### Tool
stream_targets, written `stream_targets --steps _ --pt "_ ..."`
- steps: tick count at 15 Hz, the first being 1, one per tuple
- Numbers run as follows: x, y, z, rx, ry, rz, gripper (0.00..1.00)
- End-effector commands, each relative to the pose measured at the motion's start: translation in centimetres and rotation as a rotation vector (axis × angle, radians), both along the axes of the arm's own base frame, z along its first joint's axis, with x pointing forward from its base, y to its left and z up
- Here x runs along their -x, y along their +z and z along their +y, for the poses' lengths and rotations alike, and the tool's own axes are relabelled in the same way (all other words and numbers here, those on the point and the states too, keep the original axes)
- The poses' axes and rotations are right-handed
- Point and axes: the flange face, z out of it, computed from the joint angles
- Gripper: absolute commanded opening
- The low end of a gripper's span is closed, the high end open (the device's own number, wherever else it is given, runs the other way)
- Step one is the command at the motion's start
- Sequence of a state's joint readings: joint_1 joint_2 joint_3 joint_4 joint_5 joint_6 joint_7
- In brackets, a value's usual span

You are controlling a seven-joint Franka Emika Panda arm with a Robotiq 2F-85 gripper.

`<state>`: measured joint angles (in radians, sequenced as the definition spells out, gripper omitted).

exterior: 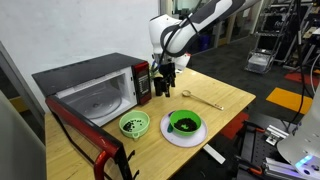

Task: Put the light green bowl between the spoon and the dark green bowl

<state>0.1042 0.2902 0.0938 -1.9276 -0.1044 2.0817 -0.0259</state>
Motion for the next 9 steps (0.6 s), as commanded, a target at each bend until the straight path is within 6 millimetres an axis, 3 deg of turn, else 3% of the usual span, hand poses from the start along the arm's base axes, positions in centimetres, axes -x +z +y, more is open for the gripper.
stream_targets --steps 1,9 --pt "-0.03 0.15 -0.04 0.0 -0.001 -0.001 1.0" --pt "-0.31 0.15 -0.11 0.0 -0.001 -0.004 1.0"
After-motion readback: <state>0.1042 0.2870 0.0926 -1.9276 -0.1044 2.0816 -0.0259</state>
